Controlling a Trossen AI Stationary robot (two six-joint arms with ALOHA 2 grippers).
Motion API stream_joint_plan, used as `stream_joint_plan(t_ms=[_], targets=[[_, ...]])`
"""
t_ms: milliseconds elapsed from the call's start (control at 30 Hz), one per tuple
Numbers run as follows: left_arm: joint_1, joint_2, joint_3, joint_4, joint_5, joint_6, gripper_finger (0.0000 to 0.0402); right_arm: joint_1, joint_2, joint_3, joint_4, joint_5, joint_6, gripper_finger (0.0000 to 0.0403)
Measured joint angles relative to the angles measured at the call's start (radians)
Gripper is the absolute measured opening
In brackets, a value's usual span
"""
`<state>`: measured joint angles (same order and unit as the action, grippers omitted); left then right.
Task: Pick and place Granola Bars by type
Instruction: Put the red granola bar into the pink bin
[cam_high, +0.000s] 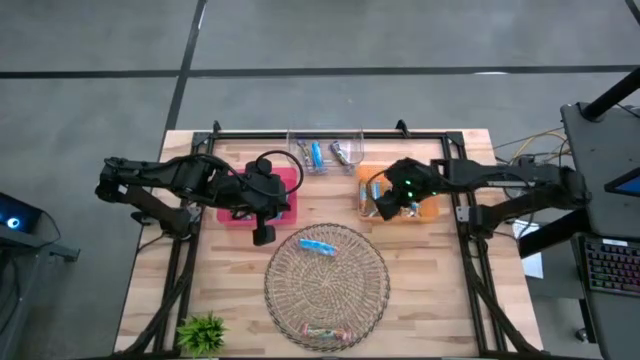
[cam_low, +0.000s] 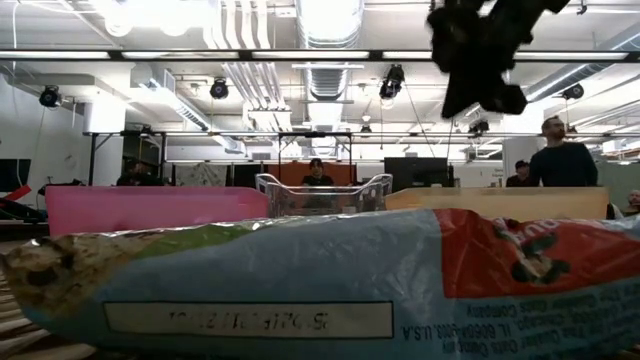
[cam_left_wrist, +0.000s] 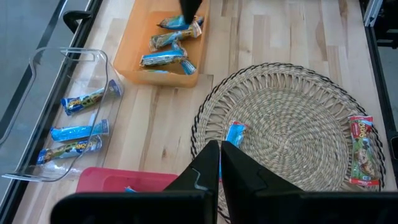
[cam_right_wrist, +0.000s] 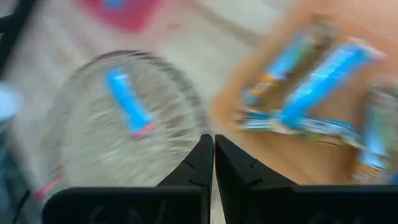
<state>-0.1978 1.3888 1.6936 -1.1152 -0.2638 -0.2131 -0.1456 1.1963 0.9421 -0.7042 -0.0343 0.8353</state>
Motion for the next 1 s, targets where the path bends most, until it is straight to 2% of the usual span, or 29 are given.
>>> stream_joint_plan(t_ms=[200,400,533,667,833,1000], targets=[[0.000,0.000,0.000,0.000,0.000,0.000,0.0000,0.123,-0.102,0.000,0.096,-0.080,-0.072,0.0008],[0.000,0.000,0.000,0.000,0.000,0.019,0.0000,0.246,-0.177,0.001,0.253,-0.079,-0.092,0.0008],[0.000,0.000,0.000,0.000,0.001,0.051,0.0000,0.305,-0.199,0.001,0.369,-0.030,-0.109,0.0008],[0.000,0.000,0.000,0.002,0.021,0.109,0.0000,0.336,-0.197,0.002,0.397,0.036,-0.120,0.0008],[0.000,0.000,0.000,0.019,0.047,0.138,0.0003,0.340,-0.192,0.002,0.399,0.042,-0.124,0.0008],[0.000,0.000,0.000,0.023,0.095,0.138,0.0041,0.340,-0.192,0.001,0.419,0.045,-0.138,0.0008]])
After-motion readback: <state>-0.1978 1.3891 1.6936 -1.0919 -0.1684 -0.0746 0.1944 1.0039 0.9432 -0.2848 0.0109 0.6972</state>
